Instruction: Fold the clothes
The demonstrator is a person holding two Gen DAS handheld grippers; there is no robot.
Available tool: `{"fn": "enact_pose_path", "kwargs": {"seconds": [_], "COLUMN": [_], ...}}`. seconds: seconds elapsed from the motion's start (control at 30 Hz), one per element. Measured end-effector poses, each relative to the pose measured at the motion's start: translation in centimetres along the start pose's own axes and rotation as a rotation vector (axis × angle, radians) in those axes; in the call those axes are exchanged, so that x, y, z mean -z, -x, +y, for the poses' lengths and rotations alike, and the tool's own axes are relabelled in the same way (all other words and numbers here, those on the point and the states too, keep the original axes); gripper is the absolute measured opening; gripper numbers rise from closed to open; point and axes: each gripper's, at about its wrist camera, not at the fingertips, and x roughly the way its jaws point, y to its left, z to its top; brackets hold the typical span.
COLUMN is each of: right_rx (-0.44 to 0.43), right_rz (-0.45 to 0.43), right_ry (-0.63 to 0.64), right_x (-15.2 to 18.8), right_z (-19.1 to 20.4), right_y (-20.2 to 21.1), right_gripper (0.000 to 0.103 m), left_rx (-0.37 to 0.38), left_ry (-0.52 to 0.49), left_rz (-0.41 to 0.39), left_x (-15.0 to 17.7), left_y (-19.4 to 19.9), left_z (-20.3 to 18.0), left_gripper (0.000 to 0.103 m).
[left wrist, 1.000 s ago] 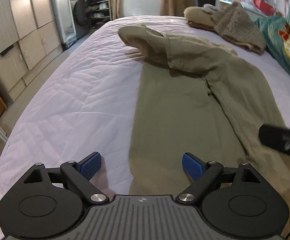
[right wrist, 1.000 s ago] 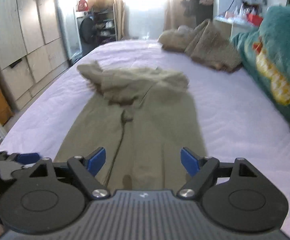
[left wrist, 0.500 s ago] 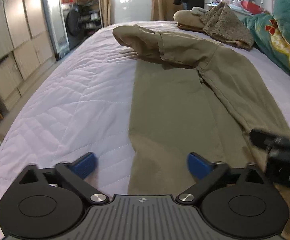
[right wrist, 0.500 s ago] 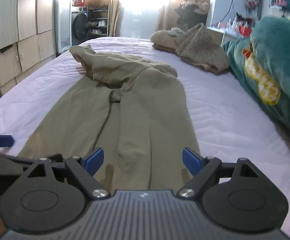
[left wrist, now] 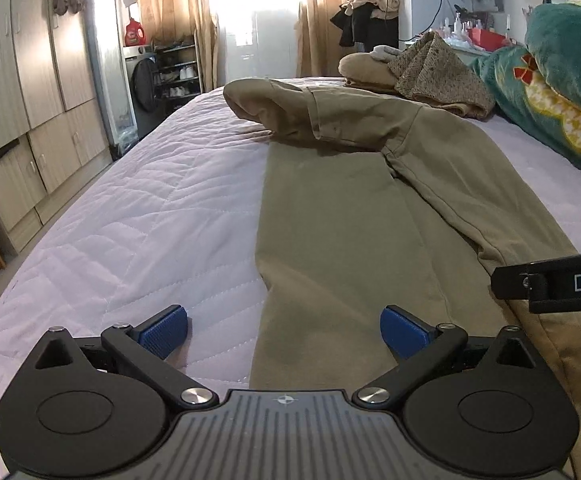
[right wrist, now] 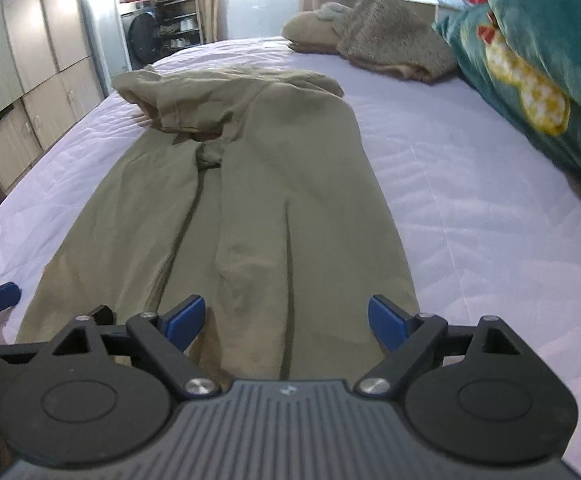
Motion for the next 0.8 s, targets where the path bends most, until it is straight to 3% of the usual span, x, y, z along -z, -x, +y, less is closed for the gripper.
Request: {"fn": "enact_pose_path", "kwargs": {"seconds": [0.47,0.8], "right_rx": [-0.023,-0.027], "right_rz": [0.028,0.111], "right_ry": [0.001,0.033], "right_x": [0.5,-0.19], "right_z": [-0.15,-0.17], "right_y": [-0.24,-0.94], "right_gripper": [0.098,0.103], "left_rx": [0.0,0.003], "left_ry": [0.001,0.008], "left_rz": [0.0,-0.002], "left_x": [-0.03,0.08], "left_y": [0.04,0.0], "left_z": [-0.2,0.0], "left_gripper": [0.103,0.103]}}
